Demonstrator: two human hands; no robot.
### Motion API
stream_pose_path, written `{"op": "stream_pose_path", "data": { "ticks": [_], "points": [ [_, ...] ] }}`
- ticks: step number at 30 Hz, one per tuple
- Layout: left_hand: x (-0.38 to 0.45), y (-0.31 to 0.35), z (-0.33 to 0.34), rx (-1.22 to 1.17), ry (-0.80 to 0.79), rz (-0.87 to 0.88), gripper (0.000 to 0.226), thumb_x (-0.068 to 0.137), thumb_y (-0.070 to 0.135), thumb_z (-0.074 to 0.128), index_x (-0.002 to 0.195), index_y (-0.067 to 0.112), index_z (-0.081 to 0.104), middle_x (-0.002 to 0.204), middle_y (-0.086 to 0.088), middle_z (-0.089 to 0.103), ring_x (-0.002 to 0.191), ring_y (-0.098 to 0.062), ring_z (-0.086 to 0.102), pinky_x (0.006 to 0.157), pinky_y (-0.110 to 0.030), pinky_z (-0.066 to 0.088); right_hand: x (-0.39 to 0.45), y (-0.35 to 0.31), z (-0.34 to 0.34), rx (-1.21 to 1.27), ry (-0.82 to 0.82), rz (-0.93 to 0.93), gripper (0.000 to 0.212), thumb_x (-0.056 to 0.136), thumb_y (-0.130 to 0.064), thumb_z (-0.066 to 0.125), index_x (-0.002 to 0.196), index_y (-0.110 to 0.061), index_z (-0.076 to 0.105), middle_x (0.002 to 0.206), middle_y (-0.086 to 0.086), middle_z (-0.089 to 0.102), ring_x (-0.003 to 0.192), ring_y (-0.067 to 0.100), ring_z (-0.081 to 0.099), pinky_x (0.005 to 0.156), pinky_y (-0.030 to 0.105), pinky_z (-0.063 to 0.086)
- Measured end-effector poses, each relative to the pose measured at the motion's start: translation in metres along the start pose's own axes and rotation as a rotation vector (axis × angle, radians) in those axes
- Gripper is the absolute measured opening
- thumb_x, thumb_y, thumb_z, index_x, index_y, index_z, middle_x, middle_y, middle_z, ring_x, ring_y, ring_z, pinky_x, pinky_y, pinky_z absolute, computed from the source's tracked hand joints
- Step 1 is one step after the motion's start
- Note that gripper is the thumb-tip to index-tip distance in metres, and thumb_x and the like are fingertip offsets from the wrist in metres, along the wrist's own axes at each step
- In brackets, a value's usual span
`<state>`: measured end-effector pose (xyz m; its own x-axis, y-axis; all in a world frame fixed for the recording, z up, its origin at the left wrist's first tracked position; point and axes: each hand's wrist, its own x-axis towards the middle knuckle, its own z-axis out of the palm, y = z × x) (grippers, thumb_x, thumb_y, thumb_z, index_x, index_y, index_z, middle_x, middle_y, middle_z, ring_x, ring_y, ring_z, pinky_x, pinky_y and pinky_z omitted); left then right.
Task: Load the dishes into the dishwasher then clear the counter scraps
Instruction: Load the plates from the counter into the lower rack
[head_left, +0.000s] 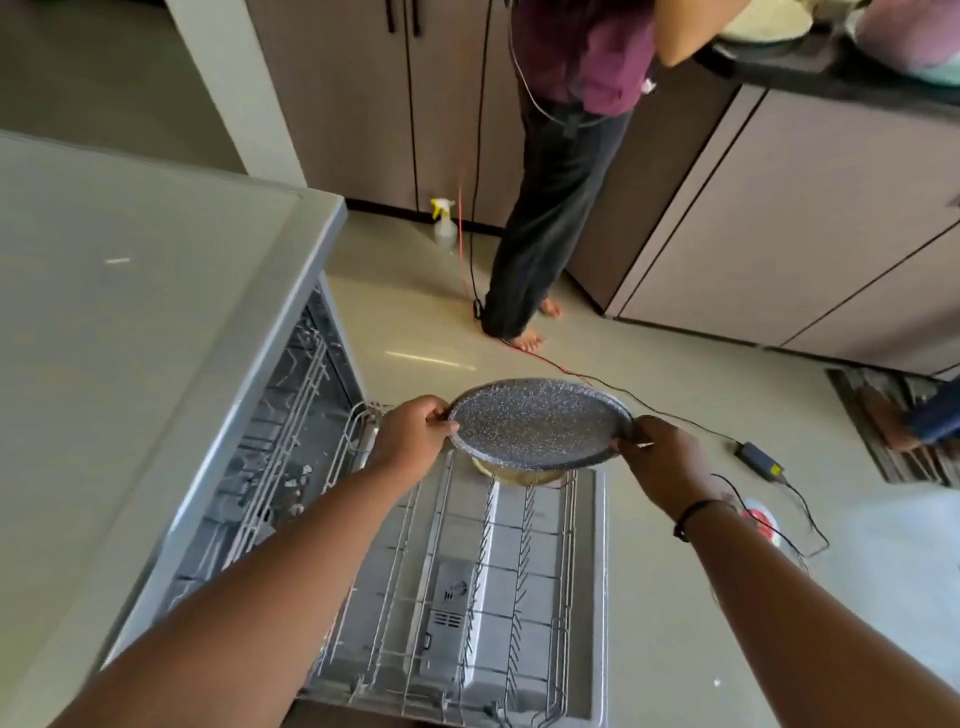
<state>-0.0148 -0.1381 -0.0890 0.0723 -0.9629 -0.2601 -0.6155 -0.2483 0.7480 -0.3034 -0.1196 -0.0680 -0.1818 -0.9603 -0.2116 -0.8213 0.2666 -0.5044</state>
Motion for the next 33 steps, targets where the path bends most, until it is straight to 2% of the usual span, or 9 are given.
{"op": "stream_pose_path", "data": {
  "ticks": [5, 7, 10, 13, 19, 23, 26, 30, 33],
  "points": [
    [0.05, -0.023, 0.049, 0.019, 0.037, -0.012, 0.012, 0.087, 0.02, 0.068, 0.093, 0.01, 0.07, 0.08, 0.002, 0.064, 0.072, -0.015, 0.056, 0.051, -0.015, 0.031, 0.05, 0.029, 0.047, -0.029, 0.042, 0.047, 0.018, 0.092, -0.023, 0.058, 0.098, -0.009, 0.067, 0.098, 0.017, 0.069, 0.092, 0.037, 0.06, 0.064, 0.027, 0.032],
    [0.074, -0.036, 0.068, 0.039, 0.036, -0.037, 0.014, 0.086, 0.021, 0.069, 0.094, 0.01, 0.07, 0.081, 0.0, 0.064, 0.073, -0.017, 0.056, 0.054, -0.022, 0.033, 0.072, 0.043, 0.068, -0.03, 0.051, 0.056, 0.018, 0.092, -0.023, 0.057, 0.099, -0.009, 0.067, 0.099, 0.017, 0.069, 0.092, 0.037, 0.061, 0.064, 0.027, 0.033],
    [0.103, -0.062, 0.094, 0.063, 0.014, -0.092, 0.015, 0.085, 0.022, 0.07, 0.094, 0.009, 0.07, 0.082, -0.003, 0.065, 0.075, -0.02, 0.057, 0.063, -0.024, 0.036, 0.096, 0.065, 0.105, -0.047, -0.002, 0.059, 0.018, 0.092, -0.022, 0.055, 0.099, -0.009, 0.066, 0.098, 0.016, 0.068, 0.09, 0.036, 0.06, 0.064, 0.029, 0.035],
    [0.119, -0.088, 0.115, 0.055, -0.013, -0.128, 0.017, 0.083, 0.021, 0.072, 0.092, 0.007, 0.071, 0.083, -0.007, 0.067, 0.077, -0.022, 0.061, 0.064, -0.025, 0.037, 0.112, 0.082, 0.132, -0.07, -0.047, 0.073, 0.017, 0.091, -0.021, 0.054, 0.095, -0.009, 0.065, 0.091, 0.015, 0.068, 0.085, 0.035, 0.061, 0.062, 0.03, 0.039],
    [0.141, -0.132, 0.173, 0.125, -0.076, -0.178, 0.018, 0.084, 0.023, 0.071, 0.09, 0.007, 0.07, 0.082, -0.005, 0.064, 0.075, -0.017, 0.054, 0.054, -0.024, 0.027, 0.133, 0.135, 0.19, -0.12, -0.111, 0.137, 0.02, 0.091, -0.026, 0.052, 0.091, -0.011, 0.065, 0.09, 0.016, 0.067, 0.084, 0.036, 0.06, 0.062, 0.03, 0.036],
    [0.153, -0.142, 0.188, 0.173, -0.096, -0.182, 0.02, 0.084, 0.025, 0.071, 0.092, 0.007, 0.07, 0.085, -0.006, 0.067, 0.077, -0.021, 0.059, 0.062, -0.024, 0.034, 0.144, 0.149, 0.206, -0.113, -0.105, 0.14, 0.021, 0.091, -0.026, 0.052, 0.09, -0.009, 0.064, 0.087, 0.016, 0.066, 0.081, 0.036, 0.059, 0.06, 0.03, 0.039],
    [0.16, -0.15, 0.195, 0.165, -0.093, -0.185, 0.019, 0.083, 0.026, 0.071, 0.092, 0.01, 0.071, 0.09, -0.01, 0.071, 0.083, -0.025, 0.063, 0.07, -0.03, 0.044, 0.15, 0.154, 0.215, -0.119, -0.12, 0.135, 0.022, 0.091, -0.027, 0.053, 0.088, -0.008, 0.064, 0.087, 0.018, 0.065, 0.082, 0.038, 0.058, 0.06, 0.03, 0.039],
    [0.165, -0.163, 0.201, 0.167, -0.107, -0.191, 0.016, 0.083, 0.027, 0.071, 0.087, 0.012, 0.07, 0.085, -0.011, 0.069, 0.077, -0.024, 0.06, 0.065, -0.028, 0.039, 0.152, 0.16, 0.229, -0.15, -0.186, 0.148, 0.025, 0.094, -0.029, 0.05, 0.091, -0.008, 0.064, 0.091, 0.018, 0.065, 0.084, 0.035, 0.059, 0.063, 0.029, 0.035],
    [0.164, -0.171, 0.206, 0.198, -0.164, -0.185, 0.02, 0.085, 0.028, 0.069, 0.097, 0.012, 0.071, 0.092, -0.011, 0.07, 0.085, -0.027, 0.064, 0.07, -0.029, 0.044, 0.151, 0.163, 0.242, -0.176, -0.278, 0.163, 0.024, 0.093, -0.024, 0.046, 0.096, -0.014, 0.068, 0.096, 0.013, 0.067, 0.081, 0.027, 0.057, 0.066, 0.029, 0.037]
  ]
}}
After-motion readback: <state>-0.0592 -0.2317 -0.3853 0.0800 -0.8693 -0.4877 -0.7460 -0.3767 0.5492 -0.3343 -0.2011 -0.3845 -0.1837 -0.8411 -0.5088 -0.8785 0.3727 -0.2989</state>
